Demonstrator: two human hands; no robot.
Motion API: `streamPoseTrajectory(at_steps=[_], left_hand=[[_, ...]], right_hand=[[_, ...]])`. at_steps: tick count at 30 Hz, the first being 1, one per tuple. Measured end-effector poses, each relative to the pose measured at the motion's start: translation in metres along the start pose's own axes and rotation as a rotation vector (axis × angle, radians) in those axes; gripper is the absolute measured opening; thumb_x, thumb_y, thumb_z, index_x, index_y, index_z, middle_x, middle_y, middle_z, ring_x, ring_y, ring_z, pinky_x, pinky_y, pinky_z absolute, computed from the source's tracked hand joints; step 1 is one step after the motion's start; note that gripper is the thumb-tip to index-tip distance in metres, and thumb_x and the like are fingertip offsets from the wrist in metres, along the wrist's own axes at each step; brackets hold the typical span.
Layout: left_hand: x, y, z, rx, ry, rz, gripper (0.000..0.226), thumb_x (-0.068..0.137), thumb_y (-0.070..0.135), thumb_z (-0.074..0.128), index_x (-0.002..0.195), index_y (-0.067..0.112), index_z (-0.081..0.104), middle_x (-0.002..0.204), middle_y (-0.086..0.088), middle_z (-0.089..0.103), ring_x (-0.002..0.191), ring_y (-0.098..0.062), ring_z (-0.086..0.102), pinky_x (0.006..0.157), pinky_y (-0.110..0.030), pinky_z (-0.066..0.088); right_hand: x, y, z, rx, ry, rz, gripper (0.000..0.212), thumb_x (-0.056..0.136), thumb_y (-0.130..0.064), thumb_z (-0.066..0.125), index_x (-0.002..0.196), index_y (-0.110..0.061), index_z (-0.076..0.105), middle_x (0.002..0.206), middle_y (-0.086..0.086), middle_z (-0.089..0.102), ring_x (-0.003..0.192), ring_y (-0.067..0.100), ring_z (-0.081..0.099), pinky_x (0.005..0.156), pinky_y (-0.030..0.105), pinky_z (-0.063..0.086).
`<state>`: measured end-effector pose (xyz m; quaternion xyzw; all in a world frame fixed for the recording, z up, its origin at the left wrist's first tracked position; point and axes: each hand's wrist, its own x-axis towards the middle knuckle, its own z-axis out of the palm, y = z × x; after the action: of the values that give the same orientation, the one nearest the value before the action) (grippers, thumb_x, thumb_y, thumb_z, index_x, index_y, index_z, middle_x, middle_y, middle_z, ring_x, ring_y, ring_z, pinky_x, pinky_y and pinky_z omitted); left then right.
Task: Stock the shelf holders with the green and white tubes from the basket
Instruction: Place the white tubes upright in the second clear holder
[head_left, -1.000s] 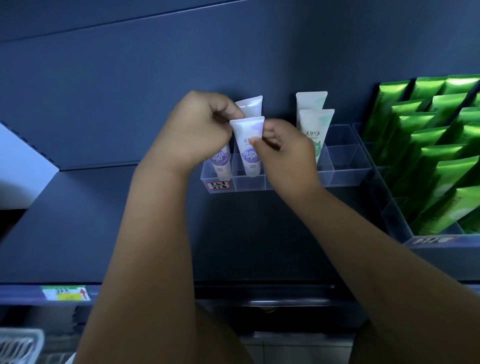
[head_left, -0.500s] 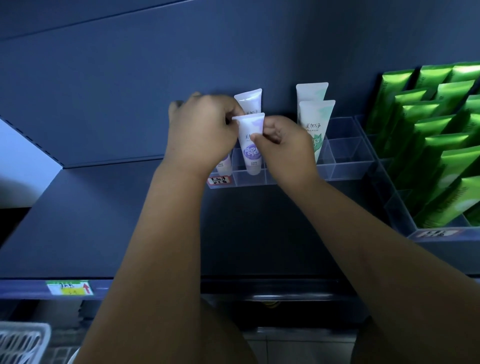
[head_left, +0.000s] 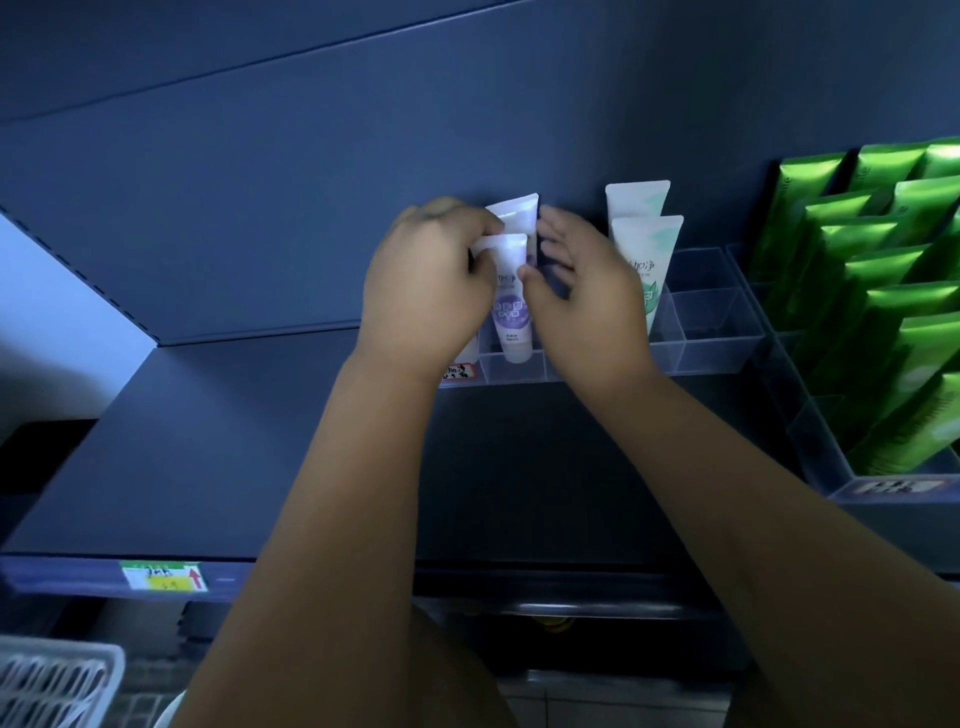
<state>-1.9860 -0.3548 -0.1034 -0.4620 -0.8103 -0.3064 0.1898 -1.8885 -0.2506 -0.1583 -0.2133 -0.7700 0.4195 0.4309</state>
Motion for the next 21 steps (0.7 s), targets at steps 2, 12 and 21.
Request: streamPoseTrajectory(at_steps=[2,12,21], left_hand=[[-0.002,0.003,-0.001,0.019,0.045,0.013,0.040,0.082,0.010,0.049,0.111,0.016,0.076,0.106,0.002,0.073,0.096,-0.027,0.062,0.077,-0.035,0.051],[-0.012,0.012,-0.009,0.054,0.103,0.016,0.030,0.085,0.017,0.052,0.103,0.016,0.075,0.101,0.002,0.073,0.091,-0.029,0.058,0.076,-0.039,0.050],[-0.046,0.009,-0.042,0.066,0.048,-0.296,0.044,0.102,0.040,0.048,0.138,0.015,0.056,0.135,-0.002,0.062,0.124,-0.030,0.053,0.099,-0.042,0.046]], right_hand=[[-0.001,-0.003,-0.001,-0.040,0.020,-0.057,0.049,0.094,-0.014,0.063,0.142,-0.017,0.055,0.132,-0.001,0.064,0.120,0.011,0.061,0.104,0.037,0.051],[-0.008,-0.016,-0.004,-0.195,0.062,-0.241,0.040,0.095,-0.015,0.060,0.134,-0.011,0.061,0.129,0.003,0.065,0.116,0.016,0.060,0.098,0.025,0.046],[-0.035,-0.059,-0.019,-0.295,-0.070,-0.285,0.050,0.105,-0.034,0.044,0.148,-0.009,0.049,0.153,0.007,0.049,0.148,0.024,0.037,0.121,0.039,0.030]])
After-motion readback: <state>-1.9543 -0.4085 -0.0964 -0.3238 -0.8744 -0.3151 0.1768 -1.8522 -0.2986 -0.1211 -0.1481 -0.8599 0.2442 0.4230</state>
